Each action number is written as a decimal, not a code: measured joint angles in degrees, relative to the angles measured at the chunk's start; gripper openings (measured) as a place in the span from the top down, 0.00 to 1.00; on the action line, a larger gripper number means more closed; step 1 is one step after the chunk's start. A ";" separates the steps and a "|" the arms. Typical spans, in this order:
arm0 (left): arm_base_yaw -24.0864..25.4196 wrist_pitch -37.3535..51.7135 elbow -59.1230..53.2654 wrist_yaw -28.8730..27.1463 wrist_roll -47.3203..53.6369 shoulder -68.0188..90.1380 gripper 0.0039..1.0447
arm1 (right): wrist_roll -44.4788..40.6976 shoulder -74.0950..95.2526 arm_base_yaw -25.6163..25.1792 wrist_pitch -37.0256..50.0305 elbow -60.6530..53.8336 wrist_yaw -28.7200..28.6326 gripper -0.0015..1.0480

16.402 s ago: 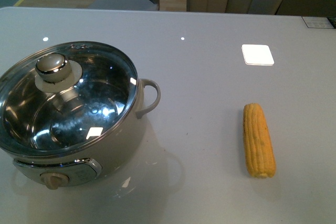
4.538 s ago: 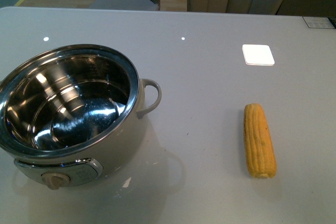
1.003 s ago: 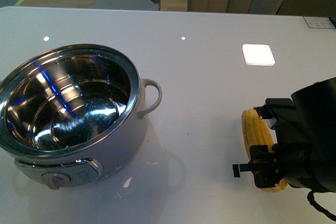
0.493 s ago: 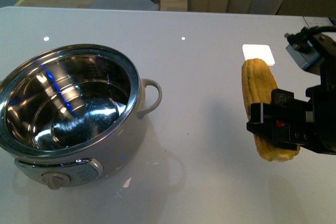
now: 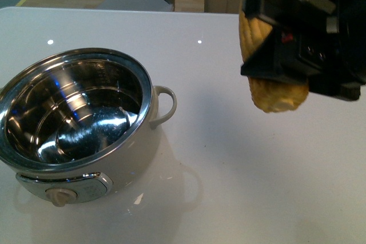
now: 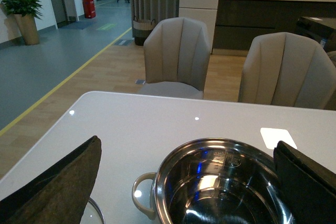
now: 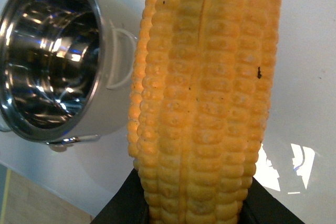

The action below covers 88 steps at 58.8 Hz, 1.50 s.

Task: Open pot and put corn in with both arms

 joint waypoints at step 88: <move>0.00 0.00 0.00 0.00 0.00 0.00 0.06 | 18.01 32.48 11.41 -4.83 36.15 -1.38 0.58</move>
